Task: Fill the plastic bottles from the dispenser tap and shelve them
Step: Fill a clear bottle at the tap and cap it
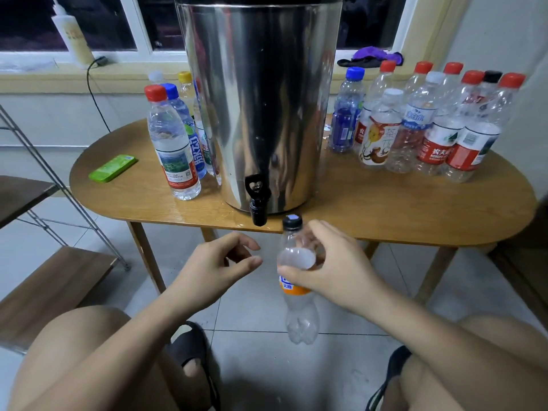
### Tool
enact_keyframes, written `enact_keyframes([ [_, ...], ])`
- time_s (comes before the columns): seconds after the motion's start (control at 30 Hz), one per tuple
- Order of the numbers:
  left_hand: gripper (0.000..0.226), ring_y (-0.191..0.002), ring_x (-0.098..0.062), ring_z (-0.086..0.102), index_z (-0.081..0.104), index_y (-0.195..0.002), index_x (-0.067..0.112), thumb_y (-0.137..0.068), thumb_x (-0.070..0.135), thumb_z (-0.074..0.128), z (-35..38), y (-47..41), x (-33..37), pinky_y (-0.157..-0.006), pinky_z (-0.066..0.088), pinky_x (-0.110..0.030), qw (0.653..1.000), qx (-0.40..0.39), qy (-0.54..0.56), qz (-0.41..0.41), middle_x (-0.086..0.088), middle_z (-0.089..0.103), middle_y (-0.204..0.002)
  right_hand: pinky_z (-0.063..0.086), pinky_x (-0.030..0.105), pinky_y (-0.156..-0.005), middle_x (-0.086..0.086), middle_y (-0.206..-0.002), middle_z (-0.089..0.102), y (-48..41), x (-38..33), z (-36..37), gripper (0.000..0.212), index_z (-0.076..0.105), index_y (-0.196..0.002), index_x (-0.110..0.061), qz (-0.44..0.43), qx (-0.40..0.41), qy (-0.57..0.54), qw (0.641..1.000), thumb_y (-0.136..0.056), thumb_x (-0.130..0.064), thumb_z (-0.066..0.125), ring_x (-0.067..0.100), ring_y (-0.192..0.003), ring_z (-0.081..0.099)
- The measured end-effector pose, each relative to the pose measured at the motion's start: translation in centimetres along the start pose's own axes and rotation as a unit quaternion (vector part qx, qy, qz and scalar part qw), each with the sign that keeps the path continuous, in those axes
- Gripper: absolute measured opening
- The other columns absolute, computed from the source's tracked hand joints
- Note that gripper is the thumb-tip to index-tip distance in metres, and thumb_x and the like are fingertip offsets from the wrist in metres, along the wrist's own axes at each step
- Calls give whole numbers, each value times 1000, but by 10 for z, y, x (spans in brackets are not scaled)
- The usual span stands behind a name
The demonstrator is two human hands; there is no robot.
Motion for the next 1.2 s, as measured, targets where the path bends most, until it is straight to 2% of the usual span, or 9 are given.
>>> enact_keyframes([
  [0.13, 30, -97, -11, 73, 71, -121, 33, -95, 47, 77, 4, 3, 9, -87, 60, -43, 999, -17, 42, -4, 12, 78, -102, 48, 25, -81, -18, -102, 57, 6, 29, 32, 48, 58, -106, -39, -2, -72, 37, 997, -75, -57, 90, 2, -101, 60],
  [0.27, 38, -118, -11, 71, 71, -133, 36, -97, 44, 76, 8, 4, 15, -97, 60, -52, 996, -67, 62, 16, 16, 76, -123, 54, 36, -87, -17, -106, 55, 12, 35, 47, 55, 60, -117, -41, -15, -129, 70, 989, -74, -66, 83, 7, -102, 60],
  [0.4, 23, -122, -20, 72, 80, -125, 30, -104, 26, 73, 5, 0, 14, -98, 60, -56, 991, -110, 61, 53, 10, 77, -125, 57, 36, -90, -17, -109, 58, 12, 36, 46, 63, 66, -128, -39, -8, -133, 56, 989, -74, -68, 82, 5, -107, 63],
  [0.53, 26, -122, -15, 72, 79, -128, 27, -104, 19, 73, 2, -3, 10, -102, 60, -47, 992, -104, 52, 50, 13, 77, -124, 56, 27, -98, -24, -125, 68, 12, 35, 39, 71, 65, -141, -39, 7, -130, 40, 991, -77, -64, 86, -7, -119, 62],
  [0.7, 24, -114, -12, 73, 81, -125, 23, -102, 18, 76, 5, -4, 8, -95, 59, -27, 995, -59, 16, 83, 15, 77, -116, 58, 33, -95, -18, -120, 73, 12, 33, 41, 78, 66, -140, -39, 22, -118, 19, 993, -72, -71, 87, -1, -114, 67],
  [0.87, 29, -95, -6, 73, 82, -106, 28, -94, 53, 75, 8, -2, 13, -76, 56, -25, 995, 44, -51, 67, 15, 78, -99, 56, 34, -94, -20, -120, 68, 14, 25, 45, 87, 62, -146, -39, 5, -93, 56, 994, -71, -80, 80, 4, -114, 64],
  [1.0, 44, -74, -9, 66, 71, -83, 29, -85, 73, 75, 11, -4, 9, -57, 45, -20, 989, 75, -119, 35, 12, 70, -73, 56, 32, -93, -25, -124, 62, 15, 19, 45, 77, 55, -149, -46, -22, -82, 126, 988, -80, -71, 81, 4, -114, 60],
  [1.07, 38, -89, -3, 66, 75, -98, 31, -87, 68, 77, 9, -2, 9, -67, 44, -13, 991, 55, -108, 60, 16, 72, -90, 56, 33, -95, -24, -128, 63, 13, 20, 43, 78, 56, -149, -44, -20, -73, 125, 989, -81, -69, 82, 4, -116, 60],
  [1.2, 37, -129, -4, 65, 75, -136, 32, -100, 24, 79, -2, -1, 13, -97, 53, -18, 994, -59, 8, 94, 21, 71, -137, 56, 34, -98, -22, -129, 65, 6, 29, 37, 80, 60, -148, -40, 2, -59, 104, 993, -77, -69, 84, 2, -119, 62],
])
Point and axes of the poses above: each hand's wrist, its own y-axis away from the middle knuckle, its own z-axis out of the palm, x = y × z, the point moved 1 cm from there along -y, towards the middle knuckle
